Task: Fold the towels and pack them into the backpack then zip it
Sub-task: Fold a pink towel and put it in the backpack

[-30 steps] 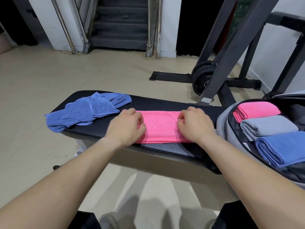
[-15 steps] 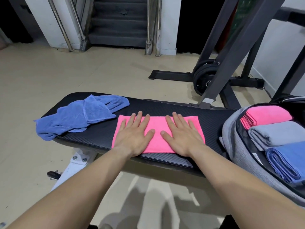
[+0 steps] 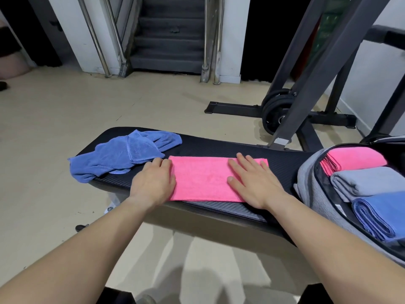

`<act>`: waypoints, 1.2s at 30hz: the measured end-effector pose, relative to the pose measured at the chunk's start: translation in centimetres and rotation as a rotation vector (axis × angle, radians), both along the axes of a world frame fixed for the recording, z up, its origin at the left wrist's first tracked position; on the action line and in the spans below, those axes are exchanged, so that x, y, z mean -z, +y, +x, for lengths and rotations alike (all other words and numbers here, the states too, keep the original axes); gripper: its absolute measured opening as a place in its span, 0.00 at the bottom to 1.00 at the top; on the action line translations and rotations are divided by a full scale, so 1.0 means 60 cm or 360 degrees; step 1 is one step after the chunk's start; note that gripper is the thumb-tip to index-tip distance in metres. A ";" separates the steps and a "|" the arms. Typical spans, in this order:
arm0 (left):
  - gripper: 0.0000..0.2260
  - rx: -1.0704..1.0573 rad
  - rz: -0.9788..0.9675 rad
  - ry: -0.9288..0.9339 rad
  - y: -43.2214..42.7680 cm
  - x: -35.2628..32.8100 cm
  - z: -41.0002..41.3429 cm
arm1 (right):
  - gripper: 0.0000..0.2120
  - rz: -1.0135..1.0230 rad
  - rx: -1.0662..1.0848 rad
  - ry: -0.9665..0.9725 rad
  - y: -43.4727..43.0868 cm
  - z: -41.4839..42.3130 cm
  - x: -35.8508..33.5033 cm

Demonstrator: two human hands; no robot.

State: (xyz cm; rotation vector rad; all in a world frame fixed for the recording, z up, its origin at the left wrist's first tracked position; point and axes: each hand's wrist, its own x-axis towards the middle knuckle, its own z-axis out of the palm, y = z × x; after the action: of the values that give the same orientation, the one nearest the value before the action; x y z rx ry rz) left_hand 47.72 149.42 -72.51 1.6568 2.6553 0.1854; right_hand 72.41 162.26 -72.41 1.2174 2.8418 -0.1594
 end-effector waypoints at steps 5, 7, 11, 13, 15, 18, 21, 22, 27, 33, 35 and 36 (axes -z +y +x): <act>0.16 -0.0015 -0.0030 -0.0044 -0.004 -0.007 0.012 | 0.31 -0.0128 -0.0142 -0.0081 -0.024 -0.019 0.005; 0.16 -0.0008 -0.0001 -0.0172 -0.003 -0.006 0.018 | 0.31 -0.0173 -0.0109 -0.0102 -0.025 -0.019 0.008; 0.11 -0.0046 0.0141 -0.0461 0.005 -0.006 0.015 | 0.31 -0.0214 -0.0059 -0.0083 -0.022 -0.016 0.002; 0.11 -0.0053 0.0195 -0.0537 0.010 -0.011 0.013 | 0.31 -0.0235 -0.0058 -0.0105 -0.022 -0.015 -0.001; 0.15 -0.0063 0.0199 -0.0595 0.015 -0.017 0.013 | 0.31 -0.0242 -0.0057 -0.0111 -0.022 -0.017 -0.002; 0.16 -0.0098 0.0087 -0.0650 0.019 -0.018 0.010 | 0.31 -0.0247 -0.0063 -0.0110 -0.021 -0.018 -0.003; 0.14 -0.0174 -0.0021 -0.0623 0.021 -0.022 0.006 | 0.31 -0.0269 -0.0076 -0.0113 -0.019 -0.017 -0.004; 0.13 -0.0192 -0.0051 -0.0607 0.021 -0.024 0.005 | 0.31 -0.0275 -0.0080 -0.0116 -0.019 -0.017 -0.004; 0.10 -0.0178 -0.0030 -0.0663 0.018 -0.032 -0.001 | 0.31 -0.0294 -0.0089 -0.0146 -0.025 -0.016 -0.008; 0.11 -0.0175 0.0377 -0.0863 0.017 -0.058 0.000 | 0.31 -0.0279 -0.0056 -0.0168 -0.028 -0.022 -0.004; 0.11 -0.0196 0.0515 -0.0993 0.019 -0.072 0.003 | 0.31 -0.0250 -0.0035 -0.0172 -0.031 -0.029 -0.001; 0.11 -0.0192 0.0593 -0.1052 0.021 -0.080 0.005 | 0.31 -0.0231 -0.0024 -0.0173 -0.034 -0.033 0.001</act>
State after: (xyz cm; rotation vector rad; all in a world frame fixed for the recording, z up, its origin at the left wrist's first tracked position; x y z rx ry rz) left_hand 48.03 150.68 -67.73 1.1933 2.2779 1.0737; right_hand 70.40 160.25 -72.47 1.1391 2.6933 -0.2837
